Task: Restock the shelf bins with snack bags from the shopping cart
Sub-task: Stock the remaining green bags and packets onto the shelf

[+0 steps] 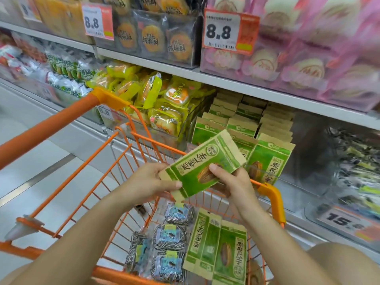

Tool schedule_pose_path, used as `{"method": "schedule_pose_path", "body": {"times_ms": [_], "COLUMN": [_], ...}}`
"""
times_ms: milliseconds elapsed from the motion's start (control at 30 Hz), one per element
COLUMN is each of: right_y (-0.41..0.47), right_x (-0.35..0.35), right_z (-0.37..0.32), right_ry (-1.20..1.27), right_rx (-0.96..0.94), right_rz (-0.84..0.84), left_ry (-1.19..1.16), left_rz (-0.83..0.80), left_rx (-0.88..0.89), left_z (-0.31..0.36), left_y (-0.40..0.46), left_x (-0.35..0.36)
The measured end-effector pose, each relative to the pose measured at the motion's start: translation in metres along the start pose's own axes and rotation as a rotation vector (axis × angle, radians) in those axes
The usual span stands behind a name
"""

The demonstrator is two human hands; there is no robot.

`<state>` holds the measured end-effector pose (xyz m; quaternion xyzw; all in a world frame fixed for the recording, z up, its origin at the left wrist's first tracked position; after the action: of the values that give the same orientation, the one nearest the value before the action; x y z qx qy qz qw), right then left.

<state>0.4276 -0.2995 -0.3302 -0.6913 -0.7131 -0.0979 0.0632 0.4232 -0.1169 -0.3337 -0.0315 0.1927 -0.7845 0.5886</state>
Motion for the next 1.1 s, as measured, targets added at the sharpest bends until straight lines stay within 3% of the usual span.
{"method": "schedule_pose_path", "body": {"times_ms": [167,267,333,400,500,567,633,733,800,900,967,1100], "right_y": [0.001,-0.002,-0.004,-0.006,-0.011,-0.014,-0.013,-0.010,-0.011,-0.012,-0.011,-0.005], "right_x": [-0.018,-0.019,-0.014,-0.001,0.024,0.028,0.018,-0.011,-0.031,-0.050,-0.055,-0.058], "right_z": [-0.015,-0.018,-0.022,-0.019,0.003,0.010,0.000,-0.024,-0.038,-0.049,-0.051,-0.046], "right_ry": [0.079,-0.065,-0.246,-0.379,-0.556,-0.699,-0.745,-0.650,-0.541,-0.470,-0.474,-0.553], "right_rx": [-0.107,-0.155,-0.210,-0.209,-0.054,-0.043,-0.114,-0.203,-0.263,-0.329,-0.341,-0.323], "right_rz": [0.125,0.119,0.099,-0.016,-0.344,-0.439,-0.379,-0.141,0.041,0.230,0.279,0.307], "left_ry": [-0.293,-0.267,-0.174,-0.040,0.239,0.438,0.400,0.099,0.450,0.986,1.082,1.105], "left_rz": [0.370,0.546,0.559,0.527,0.458,0.401,0.361,0.379,0.290,-0.106,-0.268,-0.358], "left_rx": [0.170,0.268,0.323,0.383,0.497,0.552,0.535,0.278,0.124,-0.066,-0.152,-0.261], "left_z": [0.014,0.019,0.023,0.027,0.039,0.048,0.052,0.034,0.011,-0.044,-0.072,-0.101], "left_y": [-0.011,-0.019,-0.020,-0.021,-0.025,-0.027,-0.023,-0.003,0.021,0.047,0.050,0.047], "left_x": [-0.046,-0.060,-0.059,-0.049,-0.020,0.004,0.013,0.002,0.012,0.067,0.102,0.139]}}
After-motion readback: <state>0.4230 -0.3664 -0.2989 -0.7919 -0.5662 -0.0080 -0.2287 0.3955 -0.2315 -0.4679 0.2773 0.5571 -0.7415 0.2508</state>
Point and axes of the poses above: each hand's wrist, its own y-axis towards the middle knuckle, its own x-axis out of the palm, z = x × y, the point moved 8 cm from there along y, towards the middle knuckle, and after that the axes turned 6 degrees about -x, right-handed, at the moved point
